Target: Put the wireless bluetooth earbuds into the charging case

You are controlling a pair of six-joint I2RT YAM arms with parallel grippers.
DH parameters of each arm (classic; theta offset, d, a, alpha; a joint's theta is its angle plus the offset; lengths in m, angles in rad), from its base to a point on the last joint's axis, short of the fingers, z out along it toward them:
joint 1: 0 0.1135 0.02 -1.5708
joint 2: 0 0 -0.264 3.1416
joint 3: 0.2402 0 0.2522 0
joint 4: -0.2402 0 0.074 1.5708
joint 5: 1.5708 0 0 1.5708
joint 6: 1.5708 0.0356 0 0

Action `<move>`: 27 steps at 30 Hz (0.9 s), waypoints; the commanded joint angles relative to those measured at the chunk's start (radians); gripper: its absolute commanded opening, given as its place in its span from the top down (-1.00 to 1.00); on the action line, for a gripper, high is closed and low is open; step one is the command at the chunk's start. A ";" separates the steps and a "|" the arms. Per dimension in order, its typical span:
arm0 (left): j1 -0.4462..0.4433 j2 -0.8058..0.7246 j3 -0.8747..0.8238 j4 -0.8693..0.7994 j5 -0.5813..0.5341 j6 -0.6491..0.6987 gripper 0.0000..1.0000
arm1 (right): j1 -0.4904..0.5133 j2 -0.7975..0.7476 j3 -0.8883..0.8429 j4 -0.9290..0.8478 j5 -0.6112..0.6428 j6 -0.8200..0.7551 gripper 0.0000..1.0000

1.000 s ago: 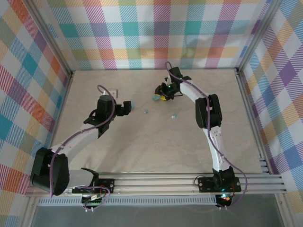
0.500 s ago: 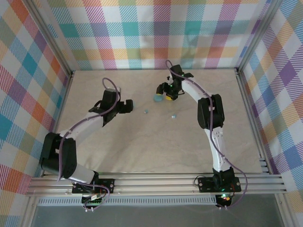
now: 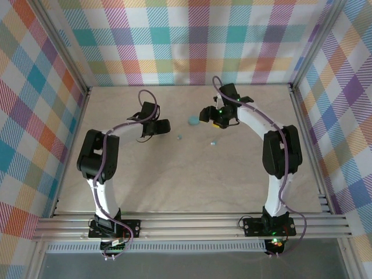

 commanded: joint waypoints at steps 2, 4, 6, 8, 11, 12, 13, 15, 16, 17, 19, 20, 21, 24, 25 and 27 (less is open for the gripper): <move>0.004 0.090 0.105 -0.067 0.022 -0.052 -0.50 | -0.008 -0.064 -0.094 0.097 -0.048 0.023 -0.39; -0.004 0.102 0.111 -0.075 -0.004 -0.058 -0.50 | -0.007 -0.079 -0.121 0.107 -0.051 0.025 -0.39; -0.012 0.105 0.110 -0.080 -0.030 -0.059 -0.48 | -0.007 -0.093 -0.131 0.109 -0.053 0.020 -0.39; -0.021 0.102 0.106 -0.110 -0.055 -0.052 -0.43 | -0.007 -0.105 -0.133 0.110 -0.053 0.009 -0.40; -0.031 0.092 0.092 -0.110 -0.079 -0.039 -0.28 | -0.007 -0.121 -0.131 0.110 -0.047 -0.004 -0.40; -0.032 0.089 0.091 -0.110 -0.084 -0.036 -0.23 | -0.007 -0.124 -0.129 0.109 -0.047 -0.005 -0.40; -0.032 0.086 0.089 -0.110 -0.085 -0.032 -0.19 | -0.008 -0.129 -0.128 0.108 -0.049 -0.006 -0.40; -0.032 0.079 0.088 -0.109 -0.083 -0.020 -0.12 | -0.009 -0.140 -0.127 0.108 -0.057 -0.005 -0.40; -0.032 0.071 0.082 -0.099 -0.073 -0.008 -0.05 | -0.009 -0.147 -0.130 0.108 -0.061 0.000 -0.40; -0.032 0.062 0.072 -0.097 -0.056 -0.001 0.05 | -0.008 -0.154 -0.135 0.111 -0.067 0.003 -0.40; -0.032 0.032 0.047 -0.030 -0.023 0.013 0.21 | -0.011 -0.165 -0.146 0.117 -0.077 0.012 -0.41; -0.032 0.012 0.033 -0.016 -0.008 0.020 0.27 | -0.013 -0.171 -0.150 0.119 -0.085 0.021 -0.41; -0.032 -0.006 0.022 -0.006 0.000 0.027 0.30 | -0.014 -0.176 -0.155 0.120 -0.099 0.029 -0.41; -0.027 -0.059 -0.008 0.020 0.052 0.067 0.32 | -0.018 -0.201 -0.182 0.136 -0.122 0.056 -0.41; -0.024 -0.076 -0.016 0.031 0.084 0.085 0.33 | -0.018 -0.212 -0.192 0.144 -0.126 0.063 -0.41; -0.014 -0.122 -0.049 0.080 0.192 0.131 0.36 | -0.022 -0.236 -0.215 0.164 -0.152 0.084 -0.42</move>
